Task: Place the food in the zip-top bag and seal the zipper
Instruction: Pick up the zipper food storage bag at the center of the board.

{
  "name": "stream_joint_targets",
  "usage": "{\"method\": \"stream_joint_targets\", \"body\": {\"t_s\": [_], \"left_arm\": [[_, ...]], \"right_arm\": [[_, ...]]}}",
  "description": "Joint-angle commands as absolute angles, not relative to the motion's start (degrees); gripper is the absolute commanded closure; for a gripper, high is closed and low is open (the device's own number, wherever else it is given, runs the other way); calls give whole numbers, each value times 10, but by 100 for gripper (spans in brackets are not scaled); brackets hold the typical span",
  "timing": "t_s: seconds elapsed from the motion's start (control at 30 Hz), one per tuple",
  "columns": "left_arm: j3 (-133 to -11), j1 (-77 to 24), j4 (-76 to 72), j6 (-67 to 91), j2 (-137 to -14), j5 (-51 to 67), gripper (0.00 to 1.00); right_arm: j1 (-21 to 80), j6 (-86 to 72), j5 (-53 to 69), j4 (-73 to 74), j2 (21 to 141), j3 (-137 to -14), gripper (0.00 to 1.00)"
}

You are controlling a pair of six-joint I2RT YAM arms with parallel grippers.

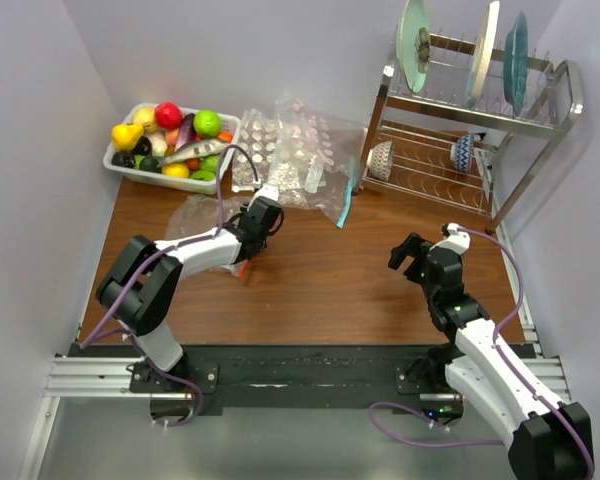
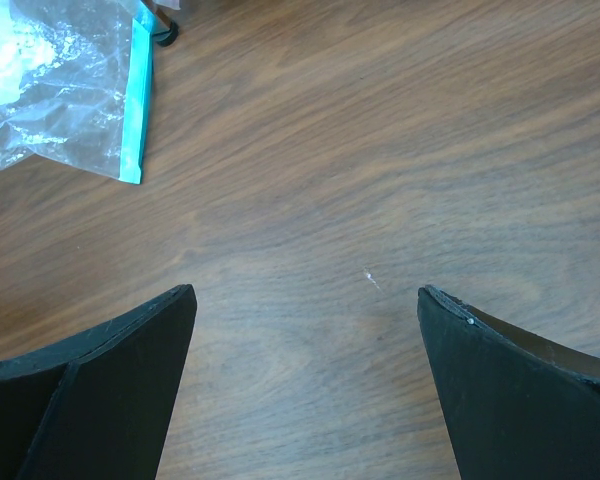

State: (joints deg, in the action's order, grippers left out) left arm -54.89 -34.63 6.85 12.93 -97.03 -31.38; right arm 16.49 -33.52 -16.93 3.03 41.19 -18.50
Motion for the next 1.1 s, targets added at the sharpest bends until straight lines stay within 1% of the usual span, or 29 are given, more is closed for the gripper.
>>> {"method": "stream_joint_targets", "body": {"t_s": [0.0,0.23,0.4,0.6,1.07], "left_arm": [[-570,-348,62,143,-949,-328,64],[-570,-348,59,144,-941,-324,64],[-577,-348,72,136,-953,-346,69],[-564,-348,60,143,-961,-328,67],[-565,-348,60,139,-988,-348,67]], "right_arm": [[164,-342,-170,20,410,-185,4],[164,-342,-170,18,412,-185,4],[163,-343,-170,20,410,-185,4],[164,-342,-170,19,411,-185,4],[164,-342,-171,20,411,-185,4]]}}
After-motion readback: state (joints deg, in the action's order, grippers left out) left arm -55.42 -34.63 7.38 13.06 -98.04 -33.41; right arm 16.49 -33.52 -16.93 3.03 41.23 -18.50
